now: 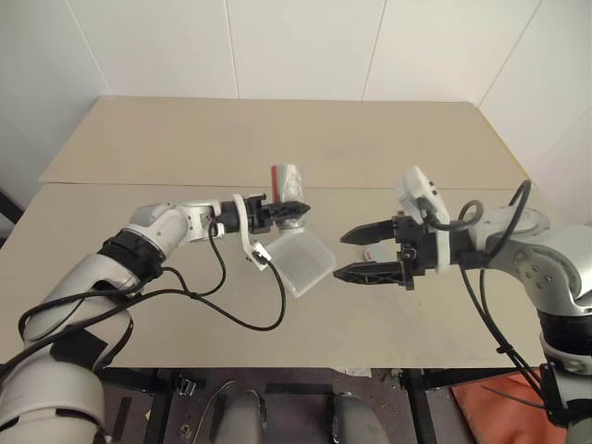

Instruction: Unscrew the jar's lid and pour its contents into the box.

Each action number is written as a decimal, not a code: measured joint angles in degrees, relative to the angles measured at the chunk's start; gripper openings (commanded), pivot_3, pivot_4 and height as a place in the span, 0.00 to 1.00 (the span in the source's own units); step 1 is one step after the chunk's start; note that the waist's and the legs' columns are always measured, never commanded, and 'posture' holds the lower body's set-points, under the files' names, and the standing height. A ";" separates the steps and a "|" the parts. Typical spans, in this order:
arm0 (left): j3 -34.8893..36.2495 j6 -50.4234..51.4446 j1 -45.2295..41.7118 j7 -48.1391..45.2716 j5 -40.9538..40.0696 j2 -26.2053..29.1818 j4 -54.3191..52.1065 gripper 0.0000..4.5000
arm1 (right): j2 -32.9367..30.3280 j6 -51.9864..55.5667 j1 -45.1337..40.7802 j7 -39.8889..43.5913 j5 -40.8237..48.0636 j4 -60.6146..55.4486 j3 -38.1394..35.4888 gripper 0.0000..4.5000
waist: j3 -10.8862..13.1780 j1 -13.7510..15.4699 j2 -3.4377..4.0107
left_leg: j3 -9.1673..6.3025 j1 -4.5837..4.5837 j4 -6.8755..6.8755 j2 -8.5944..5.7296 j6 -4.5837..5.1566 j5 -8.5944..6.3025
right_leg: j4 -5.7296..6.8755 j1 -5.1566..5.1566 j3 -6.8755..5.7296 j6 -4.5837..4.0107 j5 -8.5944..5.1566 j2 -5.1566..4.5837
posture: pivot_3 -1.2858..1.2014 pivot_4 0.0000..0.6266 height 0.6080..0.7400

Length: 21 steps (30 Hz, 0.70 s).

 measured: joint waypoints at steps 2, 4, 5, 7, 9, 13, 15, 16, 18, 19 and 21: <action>-0.63 1.40 -0.02 0.46 0.67 -0.60 0.39 0.44 | 0.48 0.00 0.01 -0.42 0.26 -0.13 -0.05 0.99 | 0.00 0.05 0.00 | 0.00 -0.01 0.02 -0.01 0.00 0.00 | 0.00 0.01 -0.01 0.00 0.00 -0.02 | 0.52 0.24 1.00; -0.76 2.07 -0.36 0.68 0.56 -1.18 1.30 0.44 | 0.53 0.00 0.02 -0.83 0.40 -0.47 -0.48 0.99 | 0.00 0.06 0.00 | -0.01 -0.01 0.02 0.00 0.00 0.00 | -0.01 0.01 -0.02 0.00 0.00 -0.02 | 0.52 0.24 1.00; -0.77 2.07 -0.52 0.71 0.47 -1.20 1.43 0.44 | 0.53 0.00 0.04 -0.87 0.55 -0.62 -0.62 0.99 | 0.00 0.06 0.00 | -0.01 -0.01 0.02 0.00 0.00 0.00 | 0.00 0.01 -0.02 0.00 0.00 -0.02 | 0.52 0.24 1.00; -0.77 2.08 -0.81 0.73 0.19 -1.23 1.58 0.44 | 0.52 -0.05 0.23 -0.85 0.89 -0.83 -0.79 0.99 | 0.00 0.06 0.00 | -0.01 -0.01 0.02 -0.01 0.00 0.00 | 0.01 0.01 -0.02 0.00 0.00 -0.02 | 0.52 0.24 1.00; -0.77 1.94 -0.82 0.66 -1.11 -1.22 1.57 0.44 | 0.51 -0.14 0.52 -0.81 1.30 -1.07 -0.83 0.99 | 0.00 0.06 0.00 | -0.01 -0.01 0.02 -0.01 0.00 0.00 | 0.03 0.02 -0.02 0.00 0.00 -0.02 | 0.52 0.24 1.00; 1.51 -0.54 0.05 -1.76 -8.32 -1.14 1.24 0.44 | 0.51 -0.65 0.71 -0.85 1.35 -1.44 -0.94 0.99 | 0.00 0.01 0.00 | -0.02 0.00 0.03 0.00 0.00 0.00 | 0.04 0.01 -0.01 0.00 0.00 -0.02 | 0.52 0.24 1.00; 4.61 -2.65 1.36 -5.61 -15.60 -1.15 1.25 0.44 | 0.52 -1.67 1.02 -0.94 1.31 -1.80 -1.12 0.99 | 0.00 -0.05 0.00 | -0.01 0.02 0.02 0.00 0.00 0.00 | 0.04 0.02 0.00 -0.01 0.01 -0.02 | 0.52 0.24 1.00; 6.17 -3.24 2.07 -7.41 -18.69 -1.17 1.25 0.44 | 0.52 -1.99 1.14 -0.97 1.28 -1.82 -1.20 0.99 | 0.00 -0.09 0.00 | -0.01 0.02 0.03 0.01 0.00 0.00 | 0.05 0.01 0.00 -0.01 0.01 -0.03 | 0.52 0.24 1.00; 12.40 -5.38 5.15 -15.77 -32.17 -1.37 1.26 0.44 | 0.51 -3.29 1.78 -1.08 0.94 -1.96 -1.31 0.99 | 0.00 -0.21 0.00 | 0.00 0.02 0.04 0.05 0.00 0.00 | 0.05 0.01 -0.01 -0.02 0.01 -0.02 | 0.52 0.24 1.00; 15.62 -5.72 6.73 -20.55 -39.12 -1.55 0.93 0.44 | 0.50 -4.02 2.05 -1.09 0.56 -2.00 -1.31 0.99 | 0.00 -0.24 0.01 | 0.00 0.02 0.04 0.04 0.00 0.00 | 0.05 0.01 -0.01 -0.03 0.02 -0.03 | 0.52 0.24 1.00; 21.32 -2.79 10.47 -30.06 -51.87 -2.82 -1.44 0.44 | 0.44 -4.87 2.35 -1.10 0.06 -2.03 -1.31 0.99 | -0.01 -0.23 0.02 | 0.00 0.05 0.06 0.04 0.00 0.00 | 0.06 0.05 0.00 -0.03 0.02 -0.03 | 0.52 0.24 1.00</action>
